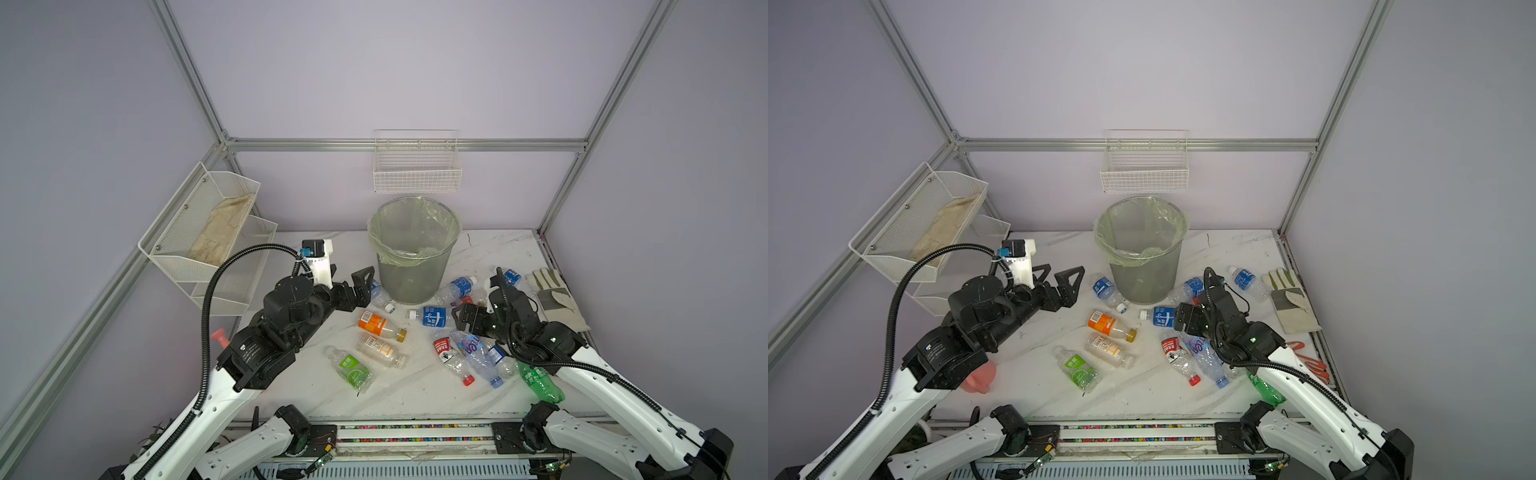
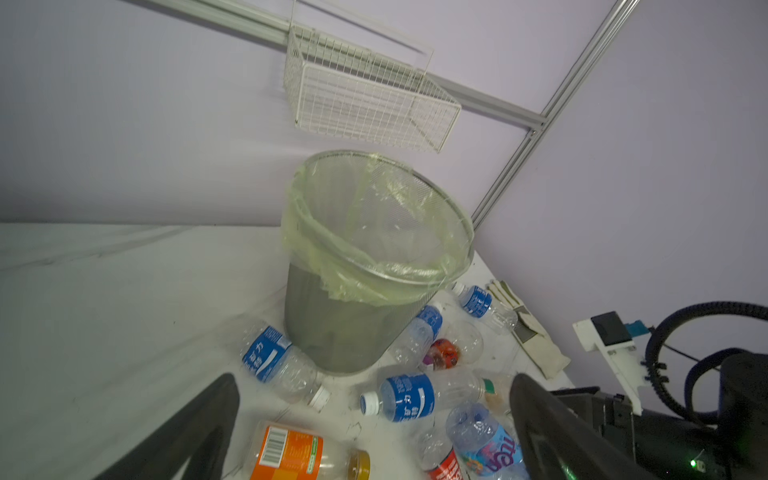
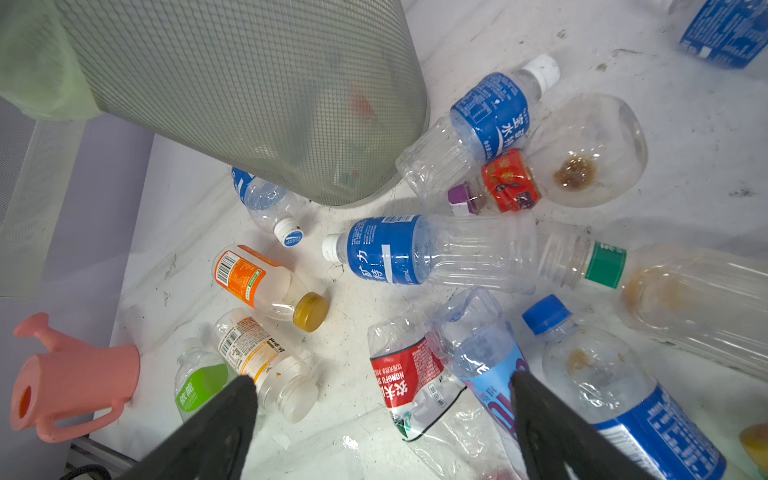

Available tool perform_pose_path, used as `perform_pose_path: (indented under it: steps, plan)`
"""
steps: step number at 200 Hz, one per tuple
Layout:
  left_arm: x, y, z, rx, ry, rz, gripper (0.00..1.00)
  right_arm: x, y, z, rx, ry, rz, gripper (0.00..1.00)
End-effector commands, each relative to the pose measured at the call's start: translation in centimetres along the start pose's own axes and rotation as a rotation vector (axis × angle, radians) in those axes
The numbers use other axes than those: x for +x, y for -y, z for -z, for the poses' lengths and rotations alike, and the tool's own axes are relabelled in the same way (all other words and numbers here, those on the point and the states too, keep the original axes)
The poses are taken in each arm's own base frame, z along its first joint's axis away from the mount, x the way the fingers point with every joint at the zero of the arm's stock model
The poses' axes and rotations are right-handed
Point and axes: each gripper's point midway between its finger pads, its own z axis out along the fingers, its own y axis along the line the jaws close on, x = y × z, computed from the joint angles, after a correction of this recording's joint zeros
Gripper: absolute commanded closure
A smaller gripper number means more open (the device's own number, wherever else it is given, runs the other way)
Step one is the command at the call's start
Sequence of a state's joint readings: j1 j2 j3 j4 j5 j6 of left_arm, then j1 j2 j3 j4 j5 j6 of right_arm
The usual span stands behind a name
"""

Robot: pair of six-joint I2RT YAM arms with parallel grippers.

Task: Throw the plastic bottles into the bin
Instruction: 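Draw the left arm back toward the robot while the right arm starts reaching forward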

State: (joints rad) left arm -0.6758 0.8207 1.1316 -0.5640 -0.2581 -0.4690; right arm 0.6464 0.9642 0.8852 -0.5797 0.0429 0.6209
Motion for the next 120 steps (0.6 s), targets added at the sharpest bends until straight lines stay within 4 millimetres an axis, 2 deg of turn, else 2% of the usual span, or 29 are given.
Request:
perform_pose_path:
  steps: [1,28,79,102,120]
  plan:
    - [4.1,-2.5,0.7,-0.064,-0.072,0.019,0.0,0.2,-1.2,0.1,-0.053,-0.026,0.047,0.03]
    - [6.4,-4.2,2.3,-0.089,-0.105,0.015,0.0,0.4,-2.3,-0.2,-0.099,-0.05,0.073,0.03]
    - [8.1,-6.4,5.2,-0.119,-0.095,-0.007,0.0,1.0,-5.0,-0.9,-0.156,-0.09,0.139,0.03]
    - [9.0,-7.1,5.9,-0.117,-0.085,0.005,0.0,1.7,-7.7,-1.3,-0.175,-0.098,0.217,0.03]
    - [9.8,-7.6,6.3,-0.119,-0.078,0.017,0.0,3.1,-10.2,-2.0,-0.163,-0.125,0.312,0.03]
